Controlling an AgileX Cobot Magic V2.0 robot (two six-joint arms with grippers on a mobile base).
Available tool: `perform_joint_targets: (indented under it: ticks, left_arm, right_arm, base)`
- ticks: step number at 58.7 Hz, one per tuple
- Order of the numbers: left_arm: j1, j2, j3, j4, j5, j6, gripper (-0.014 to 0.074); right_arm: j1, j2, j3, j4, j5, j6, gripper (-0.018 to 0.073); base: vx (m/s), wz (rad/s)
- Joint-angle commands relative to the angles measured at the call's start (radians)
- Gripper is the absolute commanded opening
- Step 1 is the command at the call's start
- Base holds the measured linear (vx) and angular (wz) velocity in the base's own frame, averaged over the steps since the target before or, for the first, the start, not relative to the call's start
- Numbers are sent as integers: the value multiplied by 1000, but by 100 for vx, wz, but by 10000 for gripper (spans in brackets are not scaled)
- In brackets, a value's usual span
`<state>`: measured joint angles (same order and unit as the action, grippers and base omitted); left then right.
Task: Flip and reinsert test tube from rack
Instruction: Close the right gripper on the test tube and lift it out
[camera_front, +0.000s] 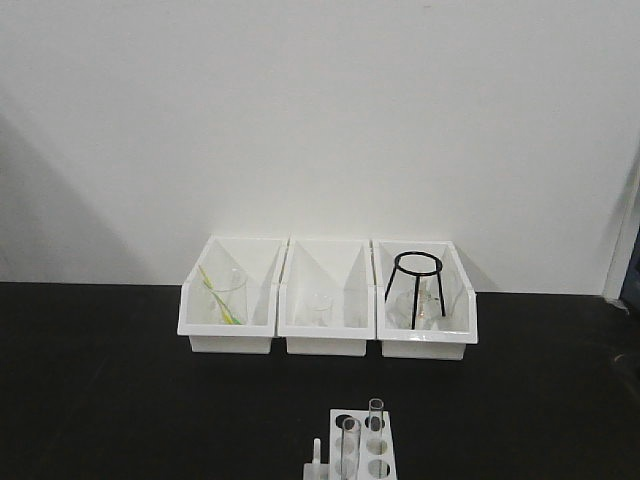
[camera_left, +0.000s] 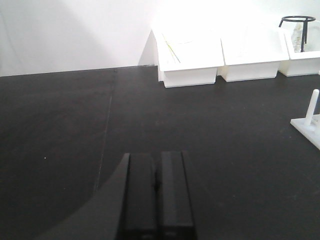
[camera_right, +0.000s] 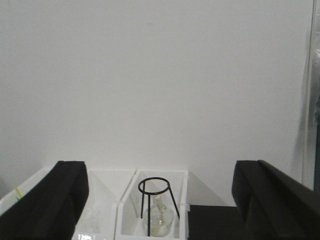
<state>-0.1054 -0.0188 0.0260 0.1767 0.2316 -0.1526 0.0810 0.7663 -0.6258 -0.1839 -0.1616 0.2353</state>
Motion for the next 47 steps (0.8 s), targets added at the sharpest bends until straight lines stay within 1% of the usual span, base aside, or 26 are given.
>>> perform_joint_targets:
  ticks: [1,4,9,12,16,22,26,31,43,47]
  left_arm:
    - [0,-8,-4,-4,-80,-9,-6]
    - [0,-8,-4,-4,-80,-9,-6]
    - [0,-8,-4,-4,-80,-9,-6]
    - [0,-8,-4,-4,-80,-9,-6]
    - [0,-8,-4,-4,-80,-9,-6]
    - [0,-8,-4,-4,-80,-9,-6]
    - [0,-8,-4,-4,-80,-9,-6]
    - [0,-8,-4,-4,-80,-9,-6]
    - [0,-8,-4,-4,-80,-9,-6]
    - [0,-8,-4,-4,-80,-9,-6]
  right_arm:
    - [36,2,47,-37,-162,67,632]
    - [73,9,112,-78,-208,92,617]
    - [171,34,224,-176,-297,157,591]
    - [231,59,271,-226,-345,178,579]
    - [307,121,323,-271,-415,172,566]
    - [386,243,328,-274,-464,127,561]
    - [409,334,310,-269,-518,73,561]
    - [410,457,277,-267,-580,44,561]
    - [410,675,180,-258,-723,36,561]
    - [410,729,145,-226,-750,36,561]
  base:
    - [0,0]
    - [0,0]
    - [0,0]
    - [0,0]
    - [0,0]
    - [0,0]
    - [0,0]
    - [0,0]
    - [0,0]
    - [0,0]
